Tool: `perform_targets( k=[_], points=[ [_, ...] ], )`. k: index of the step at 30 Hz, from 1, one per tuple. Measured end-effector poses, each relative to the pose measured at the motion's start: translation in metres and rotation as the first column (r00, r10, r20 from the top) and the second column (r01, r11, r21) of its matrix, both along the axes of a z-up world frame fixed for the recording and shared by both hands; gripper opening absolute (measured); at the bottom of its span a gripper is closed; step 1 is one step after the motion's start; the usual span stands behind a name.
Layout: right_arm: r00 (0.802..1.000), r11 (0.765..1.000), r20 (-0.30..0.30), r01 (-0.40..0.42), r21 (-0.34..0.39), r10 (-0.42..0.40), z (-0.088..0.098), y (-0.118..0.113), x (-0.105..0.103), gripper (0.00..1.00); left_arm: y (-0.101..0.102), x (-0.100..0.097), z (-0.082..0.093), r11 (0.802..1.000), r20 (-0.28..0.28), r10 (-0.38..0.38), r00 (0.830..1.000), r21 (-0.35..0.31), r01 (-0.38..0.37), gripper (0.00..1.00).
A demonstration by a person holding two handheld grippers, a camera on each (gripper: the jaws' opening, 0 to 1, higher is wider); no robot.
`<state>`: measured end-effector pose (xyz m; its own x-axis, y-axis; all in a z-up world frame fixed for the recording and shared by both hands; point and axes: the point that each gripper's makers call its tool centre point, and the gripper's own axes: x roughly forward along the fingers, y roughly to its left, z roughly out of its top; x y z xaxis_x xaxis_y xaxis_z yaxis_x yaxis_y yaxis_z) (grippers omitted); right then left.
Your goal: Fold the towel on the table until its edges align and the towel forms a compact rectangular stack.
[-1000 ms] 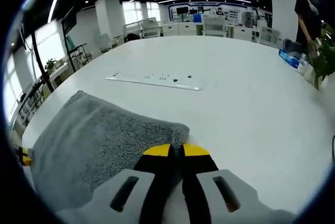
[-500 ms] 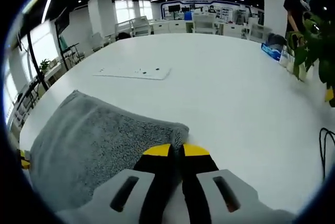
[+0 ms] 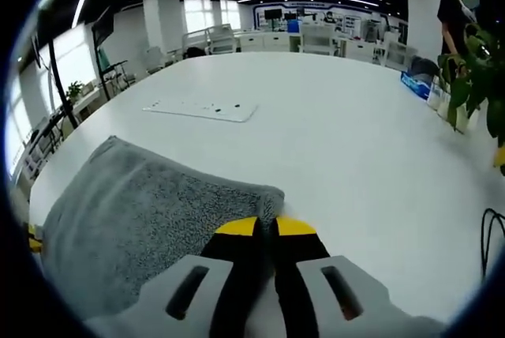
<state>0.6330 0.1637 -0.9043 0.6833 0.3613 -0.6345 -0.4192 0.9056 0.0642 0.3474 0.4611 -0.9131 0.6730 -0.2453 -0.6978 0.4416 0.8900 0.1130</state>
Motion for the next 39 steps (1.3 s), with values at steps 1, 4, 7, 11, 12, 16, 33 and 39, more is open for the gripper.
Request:
perform_targets(
  k=[1, 4, 7, 11, 12, 16, 33, 39],
  points=[
    [1.0, 1.0, 0.0, 0.001, 0.004, -0.001, 0.0, 0.0, 0.0, 0.05, -0.001, 0.0, 0.0, 1.0, -0.001, -0.003, 1.0, 0.006, 0.003, 0.05],
    [1.0, 1.0, 0.002, 0.011, 0.022, -0.011, 0.0, -0.001, 0.0, 0.05, -0.001, 0.0, 0.001, 0.991, -0.012, -0.076, 0.997, 0.113, 0.077, 0.06],
    [1.0, 1.0, 0.005, 0.01, 0.025, -0.01, 0.0, -0.001, 0.001, 0.05, -0.005, 0.001, 0.001, 0.965, -0.027, -0.151, 0.988, 0.215, 0.154, 0.06],
    [1.0, 0.999, 0.0, 0.009, 0.035, -0.009, 0.0, -0.001, 0.001, 0.05, -0.006, 0.002, 0.001, 0.959, -0.031, -0.16, 0.987, 0.234, 0.163, 0.06],
    [1.0, 0.999, -0.001, 0.007, 0.034, -0.007, 0.0, 0.0, 0.001, 0.05, -0.005, 0.002, 0.001, 0.961, -0.032, -0.156, 0.987, 0.228, 0.159, 0.06],
    [1.0, 0.999, -0.019, 0.007, 0.034, -0.007, 0.0, 0.0, 0.002, 0.06, -0.004, 0.002, 0.001, 0.967, -0.034, -0.142, 0.989, 0.207, 0.145, 0.06],
    [0.998, 0.997, 0.011, -0.067, 0.041, 0.066, 0.035, -0.018, -0.022, 0.2, -0.028, 0.008, 0.025, 0.815, -0.127, -0.366, 0.922, 0.435, 0.384, 0.37],
    [0.995, 0.994, 0.015, -0.095, 0.052, 0.094, 0.043, -0.024, -0.036, 0.21, -0.073, 0.012, 0.03, 0.741, -0.166, -0.492, 0.855, 0.435, 0.511, 0.4]
  ],
)
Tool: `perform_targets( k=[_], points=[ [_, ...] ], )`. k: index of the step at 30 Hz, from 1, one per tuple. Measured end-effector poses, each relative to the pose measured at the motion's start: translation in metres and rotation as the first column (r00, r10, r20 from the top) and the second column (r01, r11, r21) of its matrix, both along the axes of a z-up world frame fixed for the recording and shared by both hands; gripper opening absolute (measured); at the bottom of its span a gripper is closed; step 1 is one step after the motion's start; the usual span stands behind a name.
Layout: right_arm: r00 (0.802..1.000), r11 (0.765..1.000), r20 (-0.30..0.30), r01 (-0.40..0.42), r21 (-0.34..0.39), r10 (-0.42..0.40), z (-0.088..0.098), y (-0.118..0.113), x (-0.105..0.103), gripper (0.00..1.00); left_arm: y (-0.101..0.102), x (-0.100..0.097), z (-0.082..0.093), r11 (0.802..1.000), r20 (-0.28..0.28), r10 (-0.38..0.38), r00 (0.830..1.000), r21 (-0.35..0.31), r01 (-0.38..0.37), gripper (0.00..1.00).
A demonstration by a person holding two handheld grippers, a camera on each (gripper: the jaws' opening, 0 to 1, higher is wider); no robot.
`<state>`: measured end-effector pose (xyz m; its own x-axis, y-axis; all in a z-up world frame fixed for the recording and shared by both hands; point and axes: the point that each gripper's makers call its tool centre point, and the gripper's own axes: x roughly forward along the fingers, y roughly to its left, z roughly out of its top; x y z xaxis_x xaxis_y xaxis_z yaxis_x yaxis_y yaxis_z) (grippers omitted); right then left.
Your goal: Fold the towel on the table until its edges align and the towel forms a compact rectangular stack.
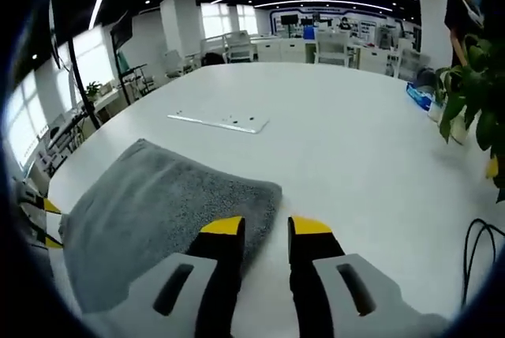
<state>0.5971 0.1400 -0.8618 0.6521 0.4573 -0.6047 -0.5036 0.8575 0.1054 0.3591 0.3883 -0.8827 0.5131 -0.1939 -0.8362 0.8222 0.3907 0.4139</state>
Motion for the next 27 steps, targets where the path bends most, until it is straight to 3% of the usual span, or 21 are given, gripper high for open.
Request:
perform_targets(
  k=[4, 6, 13, 16, 19, 24, 27],
  points=[
    [1.0, 1.0, -0.002, -0.013, 0.005, 0.013, 0.002, -0.004, -0.007, 0.22, -0.036, 0.001, 0.001, 0.987, -0.05, -0.154, 0.987, 0.033, 0.156, 0.41],
    [1.0, 1.0, -0.002, -0.018, 0.006, 0.018, 0.004, -0.007, -0.009, 0.22, -0.053, 0.006, 0.005, 0.979, -0.052, -0.195, 0.979, 0.043, 0.197, 0.41],
    [0.999, 0.999, 0.002, -0.041, 0.021, 0.041, 0.011, -0.009, -0.01, 0.22, -0.107, 0.018, 0.02, 0.966, -0.031, -0.258, 0.966, -0.021, 0.257, 0.42],
    [0.998, 0.998, 0.003, -0.055, 0.041, 0.055, 0.013, -0.008, -0.008, 0.23, -0.132, 0.015, 0.018, 0.95, -0.033, -0.313, 0.949, -0.016, 0.313, 0.42],
    [0.997, 0.996, 0.005, -0.074, 0.053, 0.074, 0.014, -0.006, -0.007, 0.24, -0.155, 0.008, 0.01, 0.927, -0.072, -0.374, 0.925, -0.004, 0.375, 0.42],
    [0.995, 0.993, -0.003, -0.1, 0.069, 0.101, 0.012, -0.002, -0.007, 0.26, -0.187, 0.003, 0.008, 0.916, -0.095, -0.402, 0.911, -0.032, 0.4, 0.43],
    [0.994, 0.991, -0.005, -0.112, 0.076, 0.113, 0.012, -0.002, -0.007, 0.28, -0.204, 0.0, 0.01, 0.914, -0.098, -0.404, 0.909, -0.091, 0.396, 0.44]
  ],
)
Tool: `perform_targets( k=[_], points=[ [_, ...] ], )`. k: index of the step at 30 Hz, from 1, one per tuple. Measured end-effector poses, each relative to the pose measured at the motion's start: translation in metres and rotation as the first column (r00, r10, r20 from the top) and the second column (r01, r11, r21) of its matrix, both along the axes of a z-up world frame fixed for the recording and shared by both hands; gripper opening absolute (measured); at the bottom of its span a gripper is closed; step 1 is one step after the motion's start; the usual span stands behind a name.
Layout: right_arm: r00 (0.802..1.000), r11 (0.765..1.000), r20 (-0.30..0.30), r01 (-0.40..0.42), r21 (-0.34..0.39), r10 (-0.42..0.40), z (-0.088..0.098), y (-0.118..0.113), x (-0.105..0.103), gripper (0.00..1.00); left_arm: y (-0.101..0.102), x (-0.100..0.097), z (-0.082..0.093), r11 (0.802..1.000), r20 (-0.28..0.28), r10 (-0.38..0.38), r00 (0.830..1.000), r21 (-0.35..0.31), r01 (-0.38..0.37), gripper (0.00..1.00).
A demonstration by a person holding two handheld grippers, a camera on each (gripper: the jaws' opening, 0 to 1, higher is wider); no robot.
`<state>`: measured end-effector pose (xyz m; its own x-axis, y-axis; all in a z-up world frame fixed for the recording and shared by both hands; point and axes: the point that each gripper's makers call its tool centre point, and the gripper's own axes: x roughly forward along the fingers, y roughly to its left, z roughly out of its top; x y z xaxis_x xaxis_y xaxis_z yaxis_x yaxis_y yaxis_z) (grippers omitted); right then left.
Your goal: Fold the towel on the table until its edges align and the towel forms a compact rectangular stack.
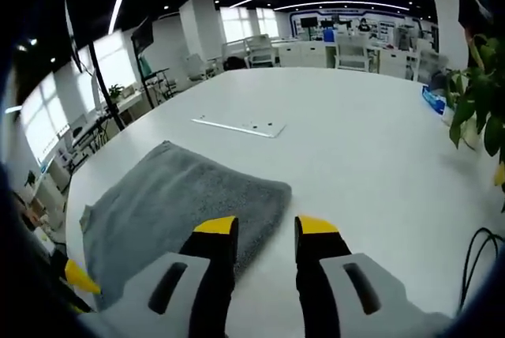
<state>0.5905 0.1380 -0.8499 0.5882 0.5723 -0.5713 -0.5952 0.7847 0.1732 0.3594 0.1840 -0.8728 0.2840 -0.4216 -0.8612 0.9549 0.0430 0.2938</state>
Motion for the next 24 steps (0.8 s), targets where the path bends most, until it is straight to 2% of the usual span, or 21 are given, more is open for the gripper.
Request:
perform_targets(
  k=[3, 10, 12, 18, 24],
  points=[
    [1.0, 1.0, -0.002, -0.006, 0.012, 0.006, 0.0, -0.001, 0.001, 0.3, -0.015, -0.005, 0.002, 0.995, -0.054, 0.037, 0.998, -0.085, -0.042, 0.47],
    [1.0, 0.999, -0.001, -0.015, 0.036, 0.015, 0.0, -0.002, 0.004, 0.38, -0.027, -0.004, 0.003, 0.979, -0.101, 0.083, 0.991, -0.176, -0.1, 0.59],
    [1.0, 0.999, 0.0, -0.021, 0.034, 0.021, -0.002, -0.002, 0.004, 0.4, -0.029, -0.005, -0.001, 0.978, -0.123, 0.082, 0.989, -0.181, -0.103, 0.6],
    [0.999, 0.999, -0.007, -0.035, 0.028, 0.035, -0.009, -0.003, 0.003, 0.41, -0.039, -0.009, -0.007, 0.977, -0.139, 0.059, 0.989, -0.196, -0.086, 0.59],
    [0.999, 0.999, -0.013, -0.032, 0.022, 0.032, -0.017, 0.0, 0.008, 0.41, -0.049, -0.017, -0.012, 0.978, -0.149, 0.028, 0.988, -0.202, -0.058, 0.52]
  ],
)
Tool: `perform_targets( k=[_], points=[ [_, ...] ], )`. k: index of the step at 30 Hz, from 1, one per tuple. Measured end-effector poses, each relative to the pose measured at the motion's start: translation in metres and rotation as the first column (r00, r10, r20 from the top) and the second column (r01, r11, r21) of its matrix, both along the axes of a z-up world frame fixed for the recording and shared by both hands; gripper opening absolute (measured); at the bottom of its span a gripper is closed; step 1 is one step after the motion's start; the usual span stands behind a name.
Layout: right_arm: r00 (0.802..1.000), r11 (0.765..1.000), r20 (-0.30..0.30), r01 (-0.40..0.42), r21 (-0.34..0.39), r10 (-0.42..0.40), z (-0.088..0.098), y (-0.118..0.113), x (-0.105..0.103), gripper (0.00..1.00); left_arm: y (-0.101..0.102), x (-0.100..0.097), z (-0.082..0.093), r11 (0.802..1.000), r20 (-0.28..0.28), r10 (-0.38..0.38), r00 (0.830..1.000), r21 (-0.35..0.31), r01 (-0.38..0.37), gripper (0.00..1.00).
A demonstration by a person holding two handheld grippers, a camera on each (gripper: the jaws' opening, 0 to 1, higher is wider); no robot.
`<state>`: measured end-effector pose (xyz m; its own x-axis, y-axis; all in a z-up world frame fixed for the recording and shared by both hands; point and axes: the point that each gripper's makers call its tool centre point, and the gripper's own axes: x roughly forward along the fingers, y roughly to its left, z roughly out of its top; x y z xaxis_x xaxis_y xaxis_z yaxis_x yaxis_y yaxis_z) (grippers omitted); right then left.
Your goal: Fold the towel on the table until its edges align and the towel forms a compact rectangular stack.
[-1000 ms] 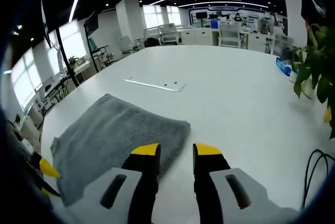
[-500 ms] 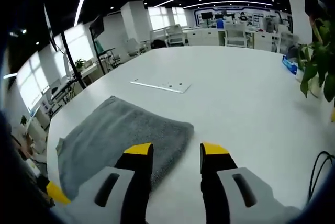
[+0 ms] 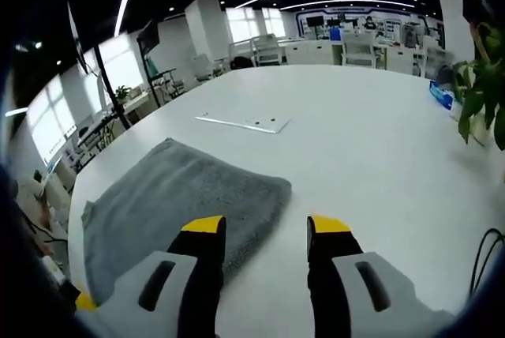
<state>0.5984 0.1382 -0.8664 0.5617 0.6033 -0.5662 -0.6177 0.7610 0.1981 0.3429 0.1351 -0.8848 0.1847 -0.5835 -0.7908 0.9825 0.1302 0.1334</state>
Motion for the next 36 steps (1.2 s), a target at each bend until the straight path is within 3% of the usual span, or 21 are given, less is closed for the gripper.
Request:
perform_targets(
  k=[3, 8, 14, 19, 20, 22, 30, 36],
  points=[
    [1.0, 1.0, -0.006, -0.003, -0.003, 0.002, -0.004, 0.004, 0.003, 0.4, -0.003, 0.001, 0.0, 1.0, 0.003, -0.002, 1.0, -0.008, 0.002, 0.48],
    [1.0, 1.0, -0.011, -0.007, -0.006, 0.007, -0.008, 0.009, 0.006, 0.39, -0.009, -0.002, -0.003, 0.998, -0.043, 0.018, 0.999, -0.064, -0.021, 0.36],
    [0.999, 0.999, -0.019, 0.026, 0.032, -0.025, -0.011, 0.016, 0.016, 0.39, -0.011, -0.006, -0.011, 0.995, -0.071, 0.042, 0.997, -0.082, -0.048, 0.33],
    [0.997, 0.997, -0.038, 0.062, 0.048, -0.061, -0.018, 0.016, 0.023, 0.37, -0.013, -0.023, -0.031, 0.995, -0.164, 0.038, 0.986, -0.085, -0.052, 0.26],
    [0.997, 0.997, -0.041, 0.066, 0.049, -0.064, -0.02, 0.016, 0.024, 0.36, -0.02, -0.02, -0.025, 0.987, -0.118, 0.016, 0.993, -0.156, -0.035, 0.26],
    [0.997, 0.998, -0.042, 0.058, 0.03, -0.057, -0.024, 0.016, 0.025, 0.35, -0.015, -0.02, -0.028, 0.989, -0.146, 0.06, 0.987, -0.126, -0.078, 0.26],
    [0.997, 0.998, -0.047, 0.062, 0.02, -0.061, -0.033, 0.017, 0.026, 0.32, -0.015, -0.018, -0.028, 0.987, -0.099, 0.073, 0.992, -0.132, -0.086, 0.22],
    [0.998, 0.998, -0.018, 0.056, -0.003, -0.056, -0.036, 0.017, 0.031, 0.3, -0.013, -0.008, -0.028, 0.987, -0.052, 0.107, 0.993, -0.113, -0.113, 0.12]
  ],
)
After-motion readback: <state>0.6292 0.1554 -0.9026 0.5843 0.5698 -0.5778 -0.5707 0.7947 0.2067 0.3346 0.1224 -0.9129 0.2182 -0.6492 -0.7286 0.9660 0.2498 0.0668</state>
